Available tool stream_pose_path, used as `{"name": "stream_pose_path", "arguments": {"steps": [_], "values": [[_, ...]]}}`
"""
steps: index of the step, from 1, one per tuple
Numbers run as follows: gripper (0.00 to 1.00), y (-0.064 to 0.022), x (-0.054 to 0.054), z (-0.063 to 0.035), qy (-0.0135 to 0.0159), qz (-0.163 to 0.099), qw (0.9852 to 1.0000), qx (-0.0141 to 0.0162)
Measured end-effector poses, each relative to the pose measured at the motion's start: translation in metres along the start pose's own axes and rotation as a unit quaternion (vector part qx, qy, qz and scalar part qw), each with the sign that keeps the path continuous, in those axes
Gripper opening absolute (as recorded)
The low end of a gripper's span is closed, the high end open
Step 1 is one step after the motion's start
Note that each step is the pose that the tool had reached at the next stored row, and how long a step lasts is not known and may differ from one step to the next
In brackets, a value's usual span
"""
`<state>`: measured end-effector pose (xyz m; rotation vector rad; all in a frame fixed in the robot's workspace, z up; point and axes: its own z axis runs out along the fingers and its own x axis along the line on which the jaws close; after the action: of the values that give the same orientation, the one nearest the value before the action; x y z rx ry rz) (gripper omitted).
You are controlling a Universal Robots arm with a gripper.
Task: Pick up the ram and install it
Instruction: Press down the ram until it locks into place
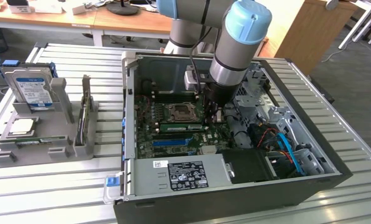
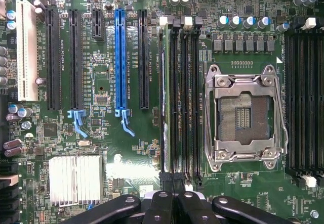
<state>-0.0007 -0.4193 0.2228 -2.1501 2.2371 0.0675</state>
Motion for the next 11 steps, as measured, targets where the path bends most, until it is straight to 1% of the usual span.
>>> {"name": "stream_pose_path", "arguments": {"steps": [8, 10, 11], "values": [[0.11, 0.0, 0.0, 0.0001, 0.0001, 0.0, 1.0, 0.0], [0.11, 0.0, -0.0002, -0.0011, -0.0003, 0.0, 1.0, 0.0001], [0.11, 0.0, -0.0003, -0.0027, 0.0001, 0.0, 1.0, 0.0]]}}
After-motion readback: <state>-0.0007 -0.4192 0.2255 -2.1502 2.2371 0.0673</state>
